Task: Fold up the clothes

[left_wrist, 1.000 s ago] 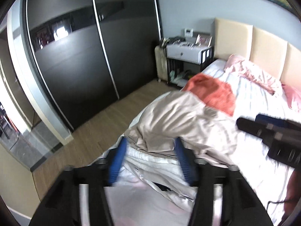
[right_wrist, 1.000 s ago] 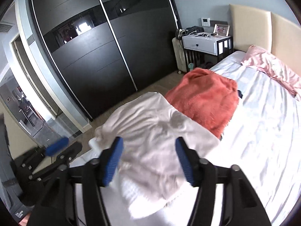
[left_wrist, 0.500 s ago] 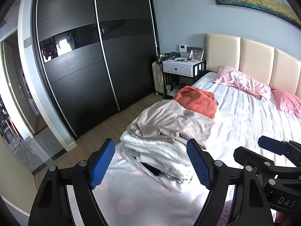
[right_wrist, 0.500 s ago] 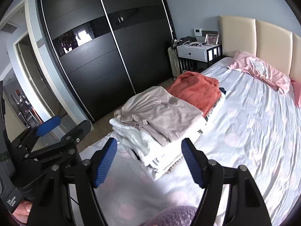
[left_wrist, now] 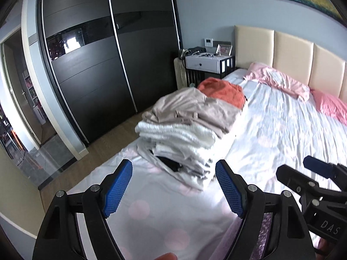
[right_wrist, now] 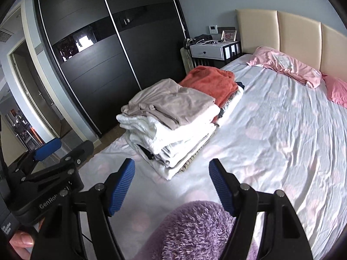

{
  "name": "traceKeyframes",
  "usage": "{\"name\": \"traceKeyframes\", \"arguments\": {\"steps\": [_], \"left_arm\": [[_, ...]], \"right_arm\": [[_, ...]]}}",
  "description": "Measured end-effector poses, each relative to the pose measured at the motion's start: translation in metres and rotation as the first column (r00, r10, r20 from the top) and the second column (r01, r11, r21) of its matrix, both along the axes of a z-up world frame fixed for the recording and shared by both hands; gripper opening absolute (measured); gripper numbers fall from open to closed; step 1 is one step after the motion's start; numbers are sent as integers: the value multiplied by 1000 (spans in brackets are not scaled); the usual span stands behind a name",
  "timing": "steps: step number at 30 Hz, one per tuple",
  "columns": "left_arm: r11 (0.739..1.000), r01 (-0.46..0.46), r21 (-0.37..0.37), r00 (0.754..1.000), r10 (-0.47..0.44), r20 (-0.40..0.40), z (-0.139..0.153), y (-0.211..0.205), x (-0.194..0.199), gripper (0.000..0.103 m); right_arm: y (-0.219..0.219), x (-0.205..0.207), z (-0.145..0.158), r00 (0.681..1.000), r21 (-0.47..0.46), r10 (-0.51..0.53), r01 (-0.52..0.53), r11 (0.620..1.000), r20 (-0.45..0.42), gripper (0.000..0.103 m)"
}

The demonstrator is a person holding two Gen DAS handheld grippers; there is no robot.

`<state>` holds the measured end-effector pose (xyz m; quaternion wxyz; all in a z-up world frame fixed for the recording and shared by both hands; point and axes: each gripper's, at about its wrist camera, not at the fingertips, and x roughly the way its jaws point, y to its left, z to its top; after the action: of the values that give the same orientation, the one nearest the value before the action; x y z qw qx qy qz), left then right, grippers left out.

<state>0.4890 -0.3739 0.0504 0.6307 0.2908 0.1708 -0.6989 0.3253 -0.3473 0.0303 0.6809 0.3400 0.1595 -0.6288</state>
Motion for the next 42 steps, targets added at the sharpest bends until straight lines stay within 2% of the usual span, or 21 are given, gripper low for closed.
{"name": "traceKeyframes", "arguments": {"steps": [8, 42], "left_arm": [[1000, -3, 28, 1000, 2, 21, -19, 6, -6, 80], [1000, 14, -13, 997, -12, 77, -12, 13, -24, 80]], "right_arm": [[8, 0, -17, 1000, 34, -8, 8, 999, -1, 70], [18, -13, -13, 1000, 9, -10, 10, 1000, 13, 70]]}}
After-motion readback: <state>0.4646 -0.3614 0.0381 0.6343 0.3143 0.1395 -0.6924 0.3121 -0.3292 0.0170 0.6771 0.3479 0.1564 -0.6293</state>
